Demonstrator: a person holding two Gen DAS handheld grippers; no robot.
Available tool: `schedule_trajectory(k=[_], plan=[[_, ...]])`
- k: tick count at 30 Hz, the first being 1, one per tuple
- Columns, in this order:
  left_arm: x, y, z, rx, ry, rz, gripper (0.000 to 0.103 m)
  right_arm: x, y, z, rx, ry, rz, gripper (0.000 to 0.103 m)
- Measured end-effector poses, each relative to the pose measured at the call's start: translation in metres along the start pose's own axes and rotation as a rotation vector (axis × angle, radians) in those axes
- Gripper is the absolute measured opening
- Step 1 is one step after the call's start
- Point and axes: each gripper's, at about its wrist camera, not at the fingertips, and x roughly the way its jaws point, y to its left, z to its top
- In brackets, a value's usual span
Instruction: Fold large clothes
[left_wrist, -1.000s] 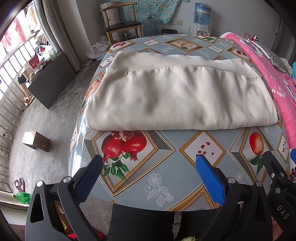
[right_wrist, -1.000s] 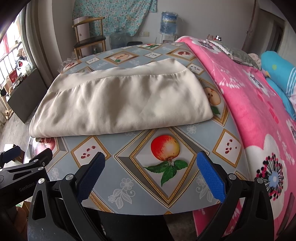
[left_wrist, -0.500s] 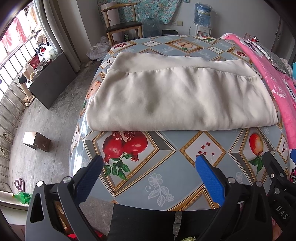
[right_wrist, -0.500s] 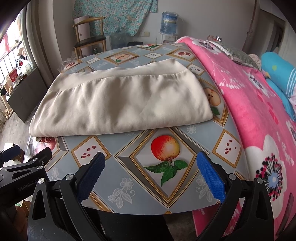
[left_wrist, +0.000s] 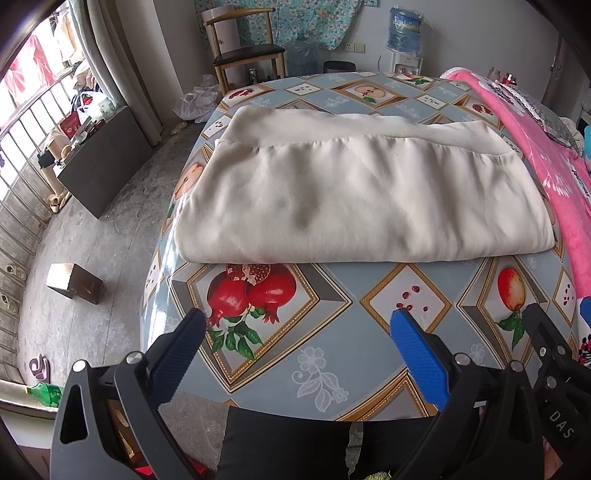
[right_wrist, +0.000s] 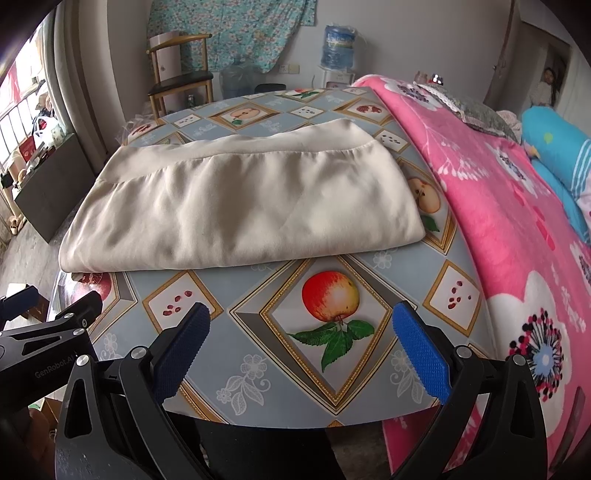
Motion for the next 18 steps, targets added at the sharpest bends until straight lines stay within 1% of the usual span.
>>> schedule_trajectory(k=[18], plan=[[0.0001,-0.0001,0.0000,0.001,0.002,0.000,0.098,0.0008,0.0012,0.0006,-0.002,0.002,-0.001,0.096]])
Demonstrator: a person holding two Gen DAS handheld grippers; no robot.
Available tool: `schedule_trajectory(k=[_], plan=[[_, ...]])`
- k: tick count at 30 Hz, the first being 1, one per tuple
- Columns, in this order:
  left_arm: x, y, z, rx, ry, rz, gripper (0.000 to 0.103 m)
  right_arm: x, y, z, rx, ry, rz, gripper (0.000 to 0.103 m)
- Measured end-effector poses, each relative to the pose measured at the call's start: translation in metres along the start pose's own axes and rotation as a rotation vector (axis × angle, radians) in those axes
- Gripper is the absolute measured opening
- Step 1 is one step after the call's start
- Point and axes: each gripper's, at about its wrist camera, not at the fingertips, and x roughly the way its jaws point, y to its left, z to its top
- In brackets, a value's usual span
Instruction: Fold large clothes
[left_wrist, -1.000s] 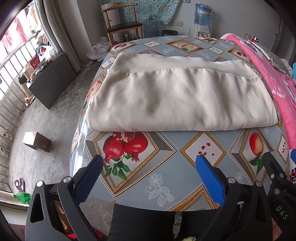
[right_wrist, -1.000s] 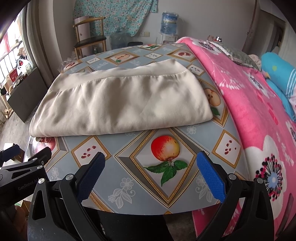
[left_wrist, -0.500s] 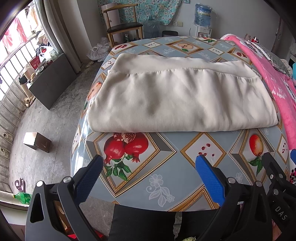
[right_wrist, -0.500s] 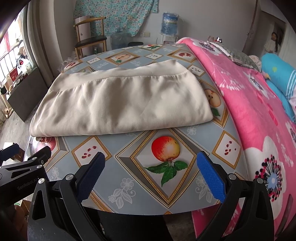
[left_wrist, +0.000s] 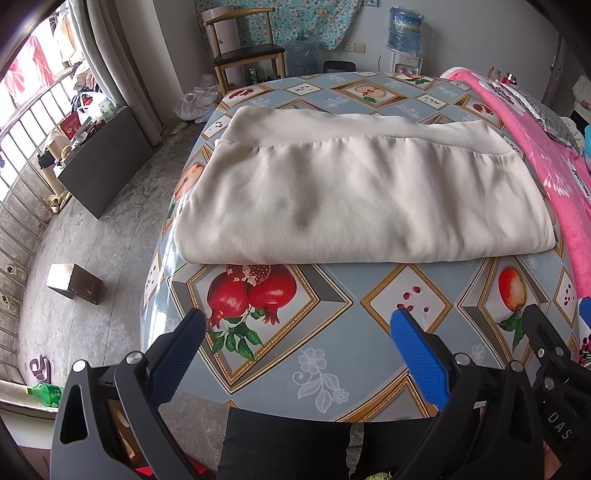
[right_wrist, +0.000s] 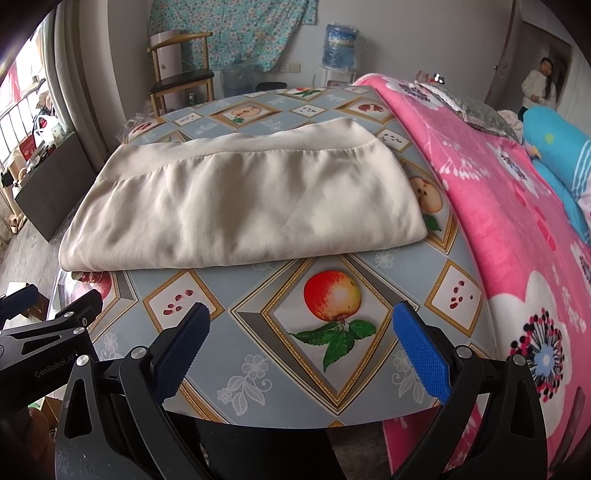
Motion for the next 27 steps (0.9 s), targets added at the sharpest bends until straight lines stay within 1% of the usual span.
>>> schedule_trajectory(k=[27], plan=[[0.0000,-0.0005,0.0001,0.000,-0.001,0.001,0.098,0.0007,0.0001,-0.0005,-0.003,0.008,0.002,0.096]])
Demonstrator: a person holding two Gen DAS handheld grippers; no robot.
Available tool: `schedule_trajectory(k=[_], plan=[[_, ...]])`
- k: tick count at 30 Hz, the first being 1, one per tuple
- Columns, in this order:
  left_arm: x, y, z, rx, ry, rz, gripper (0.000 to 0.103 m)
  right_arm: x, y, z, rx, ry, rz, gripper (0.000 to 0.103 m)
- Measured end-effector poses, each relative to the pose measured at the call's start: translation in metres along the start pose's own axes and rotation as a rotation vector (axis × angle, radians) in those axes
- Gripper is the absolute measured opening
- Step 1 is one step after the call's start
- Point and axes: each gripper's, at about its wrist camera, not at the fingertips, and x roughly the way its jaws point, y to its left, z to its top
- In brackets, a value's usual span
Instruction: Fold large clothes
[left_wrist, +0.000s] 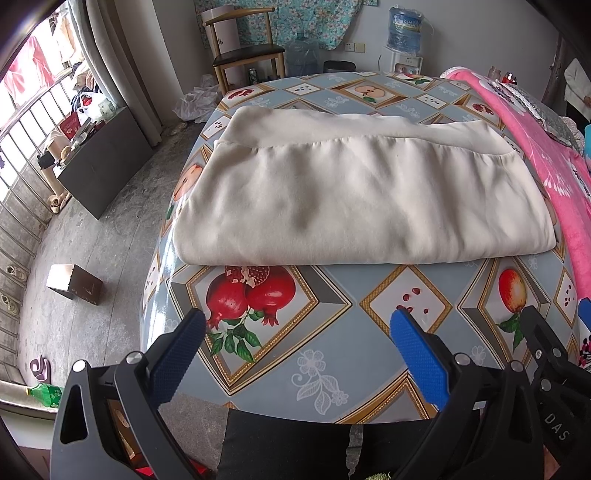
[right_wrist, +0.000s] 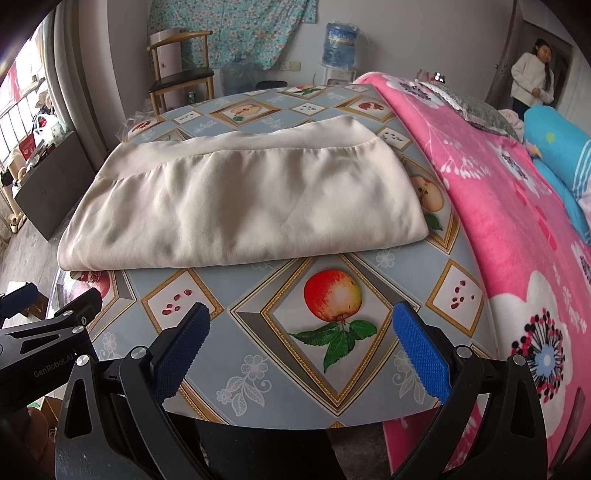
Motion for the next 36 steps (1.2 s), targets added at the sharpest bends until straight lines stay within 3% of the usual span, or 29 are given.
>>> schedule_trajectory(k=[36], plan=[[-0.0023,-0.0009,0.0006,-0.002,-0.009,0.005,0.098,0.0000,-0.0019,-0.0010,-0.006,0.002,0.004,0.096]])
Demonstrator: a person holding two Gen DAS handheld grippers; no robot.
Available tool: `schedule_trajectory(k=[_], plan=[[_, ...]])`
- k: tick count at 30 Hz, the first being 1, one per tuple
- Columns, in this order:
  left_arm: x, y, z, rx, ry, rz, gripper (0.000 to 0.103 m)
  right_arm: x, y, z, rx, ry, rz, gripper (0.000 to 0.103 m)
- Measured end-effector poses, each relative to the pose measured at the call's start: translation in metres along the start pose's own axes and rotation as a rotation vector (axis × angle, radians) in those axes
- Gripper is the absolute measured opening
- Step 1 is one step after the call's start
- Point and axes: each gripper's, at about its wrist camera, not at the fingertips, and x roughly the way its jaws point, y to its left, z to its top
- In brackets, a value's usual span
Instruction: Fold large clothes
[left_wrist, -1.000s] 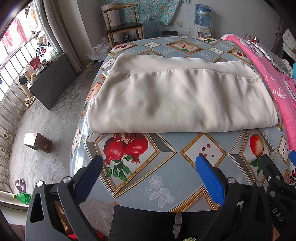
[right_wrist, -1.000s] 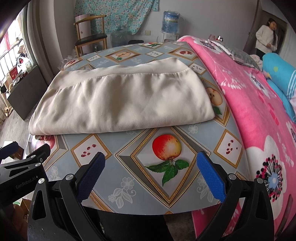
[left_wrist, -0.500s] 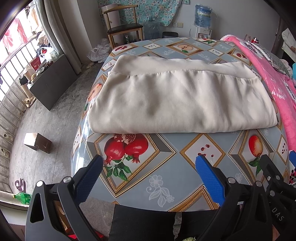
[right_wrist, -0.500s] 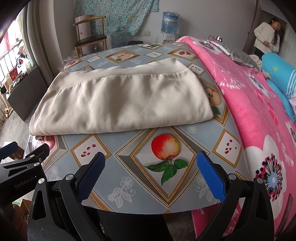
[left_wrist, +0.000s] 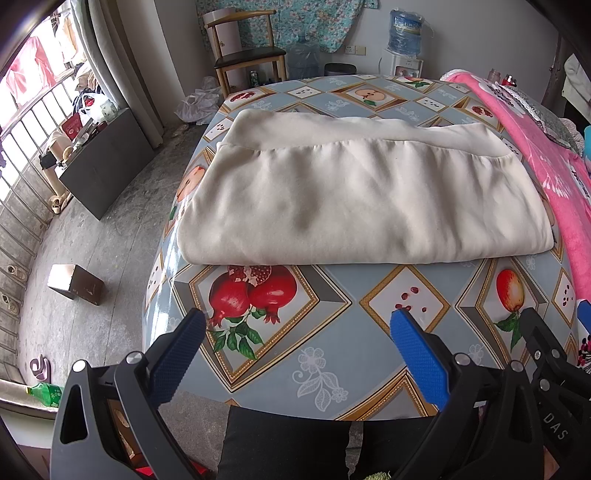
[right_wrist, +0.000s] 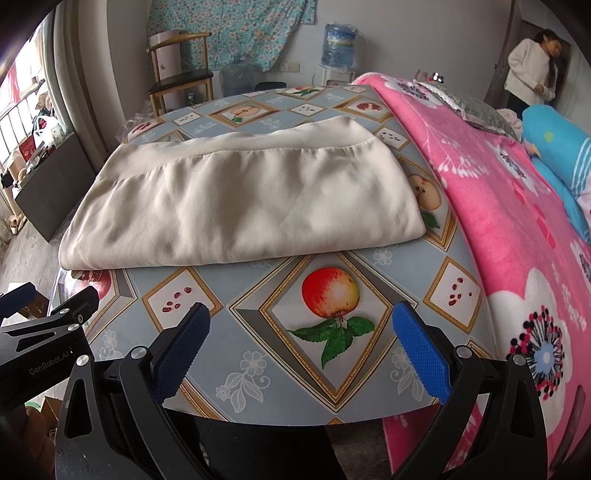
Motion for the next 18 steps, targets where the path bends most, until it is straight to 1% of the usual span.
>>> schedule_trajectory(k=[18], plan=[[0.0015,0.0033,0.0019,-0.008,0.009,0.003,0.098,0.0001,0.0015,0.0009,0.002,-0.001,-0.004,0.096]])
